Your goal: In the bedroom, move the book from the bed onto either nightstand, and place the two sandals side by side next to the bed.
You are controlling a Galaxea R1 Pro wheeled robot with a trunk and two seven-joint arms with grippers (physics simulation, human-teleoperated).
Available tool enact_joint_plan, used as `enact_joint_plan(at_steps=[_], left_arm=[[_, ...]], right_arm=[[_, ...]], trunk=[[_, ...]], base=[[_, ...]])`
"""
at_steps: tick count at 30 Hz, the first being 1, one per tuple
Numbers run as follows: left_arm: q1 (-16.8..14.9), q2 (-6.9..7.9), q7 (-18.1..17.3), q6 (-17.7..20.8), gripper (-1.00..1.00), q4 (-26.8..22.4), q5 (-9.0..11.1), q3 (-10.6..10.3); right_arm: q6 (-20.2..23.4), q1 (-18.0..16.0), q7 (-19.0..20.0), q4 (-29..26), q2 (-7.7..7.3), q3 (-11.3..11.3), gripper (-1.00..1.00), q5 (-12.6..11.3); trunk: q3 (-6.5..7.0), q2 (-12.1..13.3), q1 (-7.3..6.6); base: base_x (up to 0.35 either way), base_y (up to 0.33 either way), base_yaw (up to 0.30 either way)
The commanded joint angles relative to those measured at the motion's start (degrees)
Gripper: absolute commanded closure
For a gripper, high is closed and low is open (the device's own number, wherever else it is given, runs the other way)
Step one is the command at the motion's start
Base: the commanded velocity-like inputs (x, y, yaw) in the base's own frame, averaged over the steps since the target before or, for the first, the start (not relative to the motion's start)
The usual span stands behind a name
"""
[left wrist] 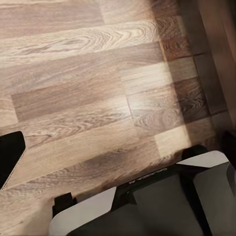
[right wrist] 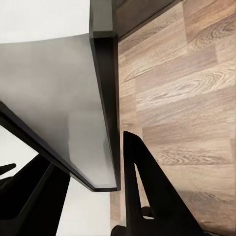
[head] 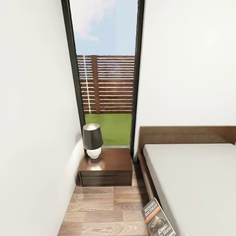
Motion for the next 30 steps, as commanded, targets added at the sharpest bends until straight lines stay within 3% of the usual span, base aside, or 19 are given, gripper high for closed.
enact_joint_plan(at_steps=[1,30], left_arm=[[-0.06,0.01,-0.16,-0.24,-1.0,0.06,0.44,-0.48],[-0.06,0.01,-0.16,-0.24,-1.0,0.03,0.44,-0.51]], right_arm=[[0.36,-0.06,0.14,-0.03,-0.02,0.22,1.0,-0.7],[0.34,-0.07,0.14,-0.03,-0.01,0.22,1.0,-0.7]], trunk=[[-0.12,-0.11,0.06],[-0.12,-0.11,0.06]], base=[[0.331,0.0,0.0],[0.331,0.0,0.0]])
